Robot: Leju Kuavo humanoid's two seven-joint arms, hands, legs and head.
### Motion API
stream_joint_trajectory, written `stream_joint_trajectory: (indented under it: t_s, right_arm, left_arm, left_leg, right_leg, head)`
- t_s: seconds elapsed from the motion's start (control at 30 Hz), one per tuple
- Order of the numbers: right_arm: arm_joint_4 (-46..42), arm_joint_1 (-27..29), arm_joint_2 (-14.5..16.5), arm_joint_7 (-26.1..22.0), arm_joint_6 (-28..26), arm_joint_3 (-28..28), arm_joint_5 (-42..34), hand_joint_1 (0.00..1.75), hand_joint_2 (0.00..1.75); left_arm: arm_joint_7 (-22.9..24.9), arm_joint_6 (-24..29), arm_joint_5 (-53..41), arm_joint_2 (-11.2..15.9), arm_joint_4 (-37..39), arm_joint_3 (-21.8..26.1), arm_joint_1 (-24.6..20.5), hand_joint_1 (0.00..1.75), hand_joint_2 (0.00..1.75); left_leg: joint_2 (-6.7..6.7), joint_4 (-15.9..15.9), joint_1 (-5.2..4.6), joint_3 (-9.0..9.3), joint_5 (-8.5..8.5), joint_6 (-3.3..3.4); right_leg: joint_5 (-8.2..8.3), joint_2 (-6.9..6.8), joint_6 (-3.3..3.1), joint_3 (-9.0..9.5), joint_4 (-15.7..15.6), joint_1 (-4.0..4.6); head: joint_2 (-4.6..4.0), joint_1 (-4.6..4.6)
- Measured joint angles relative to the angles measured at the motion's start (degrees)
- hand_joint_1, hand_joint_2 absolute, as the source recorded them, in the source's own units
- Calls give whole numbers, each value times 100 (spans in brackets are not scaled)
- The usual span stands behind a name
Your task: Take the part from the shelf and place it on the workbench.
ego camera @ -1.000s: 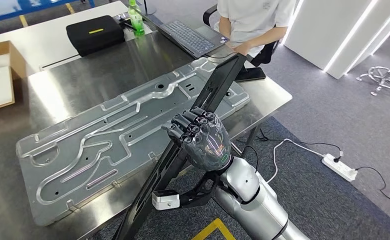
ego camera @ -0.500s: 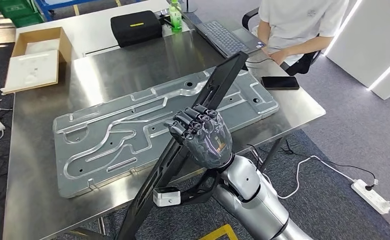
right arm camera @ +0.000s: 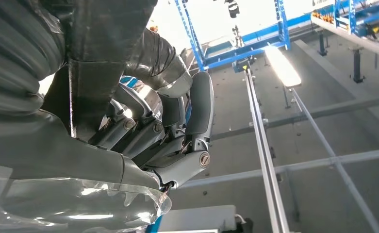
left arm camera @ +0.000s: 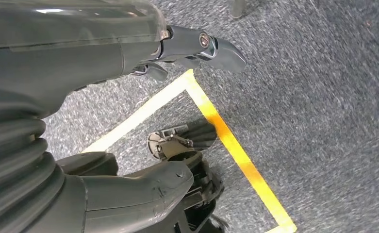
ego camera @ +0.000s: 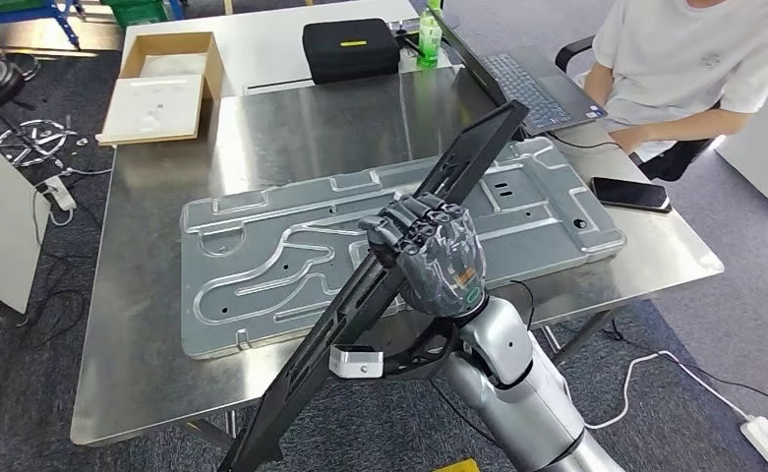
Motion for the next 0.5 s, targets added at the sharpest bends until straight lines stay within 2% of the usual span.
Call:
stream_joint_trajectory:
  t_s: [0.07, 0.1, 0.17, 0.2, 0.27, 0.3, 0.33, 0.37, 0.4, 0.43, 0.47, 0.5]
  right_arm:
    - [11, -11, -25, -13, 1, -148, -105, 175, 175]
    - [24, -20, -42, -13, 4, -218, -165, 175, 175]
    - [63, -49, -84, -15, 29, -326, -295, 175, 175]
    - [87, -70, -102, -21, 46, -363, -354, 175, 175]
    - [136, -113, -136, -42, 70, -416, -450, 175, 175]
    - [162, -127, -157, -54, 80, -438, -480, 175, 175]
    - [190, -135, -180, -64, 98, -456, -514, 175, 175]
    - [224, -138, -207, -83, 131, -470, -563, 175, 175]
    - [262, -141, -236, -116, 186, -479, -641, 175, 175]
    - [302, -148, -265, -166, 251, -485, -747, 175, 175]
    - [343, -162, -297, -226, 319, -495, -871, 175, 175]
    - [382, -184, -326, -282, 380, -510, -991, 175, 175]
  left_arm:
    - [-8, -3, -9, -10, 0, 1, -7, 0, 175]
    - [-11, -4, -16, -14, 0, 2, -6, 0, 175]
    - [-17, -7, -40, -11, 0, 3, 7, 0, 175]
    - [-19, -8, -53, -6, 0, 3, 17, 0, 175]
    - [-20, -11, -66, 3, 0, 4, 18, 0, 175]
    - [-21, -13, -69, 3, 0, 4, 9, 0, 175]
    - [-21, -14, -70, 3, 0, 4, -1, 0, 175]
    - [-21, -15, -71, 4, 0, 4, -6, 0, 175]
    - [-21, -15, -74, 6, 0, 4, -1, 0, 175]
    - [-21, -16, -83, 9, 0, 4, 7, 0, 175]
    - [-21, -17, -91, 13, 0, 4, 13, 0, 175]
    - [-21, -18, -99, 17, 0, 4, 13, 0, 175]
  left_leg:
    - [-134, 9, 2, -27, 18, -43]
    - [-192, 7, 13, -48, 31, -77]
    - [-300, -23, 30, -83, 63, -163]
    - [-263, -11, 21, -96, 51, -194]
    - [13, 277, -9, -232, -138, -228]
    - [202, 590, -11, -373, -316, -235]
    - [319, 971, -4, -550, -504, -247]
    - [378, 1312, 3, -707, -640, -262]
    - [403, 1494, 6, -783, -679, -273]
    - [420, 1465, 7, -750, -615, -278]
    - [450, 1198, 6, -593, -457, -274]
    - [552, 781, -3, -364, -286, -257]
  right_leg:
    - [239, 230, -49, 295, -649, 4]
    - [262, 293, -61, 350, -787, 15]
    - [277, 208, -83, 363, -841, 18]
    - [299, 144, -110, 385, -883, 9]
    - [343, -11, -173, 433, -973, -17]
    - [347, -91, -194, 444, -987, -1]
    - [342, -173, -208, 443, -986, 12]
    - [334, -260, -214, 440, -982, 27]
    - [324, -344, -217, 440, -975, 38]
    - [313, -422, -213, 440, -965, 44]
    - [297, -496, -203, 443, -951, 47]
    - [276, -562, -186, 449, -929, 53]
  head:
    - [0, 1]
    - [0, 1]
    - [0, 6]
    - [0, 3]
    - [0, -16]
    - [0, -26]
    - [0, -34]
    - [0, -33]
    - [0, -34]
    - [0, -34]
    - [0, -34]
    - [0, -35]
